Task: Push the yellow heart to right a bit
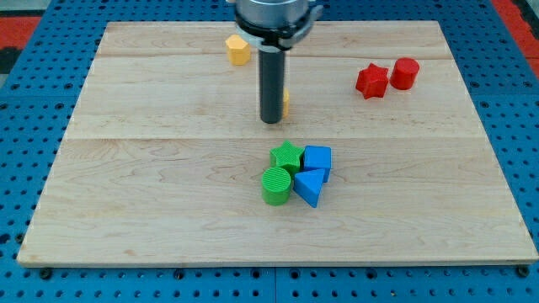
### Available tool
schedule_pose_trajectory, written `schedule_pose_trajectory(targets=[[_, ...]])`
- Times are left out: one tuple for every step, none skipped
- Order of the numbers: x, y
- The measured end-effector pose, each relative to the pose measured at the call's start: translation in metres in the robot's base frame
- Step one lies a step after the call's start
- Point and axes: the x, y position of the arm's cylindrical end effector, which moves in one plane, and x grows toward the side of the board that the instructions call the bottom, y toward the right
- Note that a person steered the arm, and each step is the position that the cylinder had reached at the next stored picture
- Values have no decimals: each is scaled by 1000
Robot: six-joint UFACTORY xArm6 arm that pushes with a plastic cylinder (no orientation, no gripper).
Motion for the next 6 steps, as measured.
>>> schedule_pose_trajectory(targets=[[-7, -51], [-25, -72], [-42, -45], [-31, 23], [-15, 85], [-14, 94]])
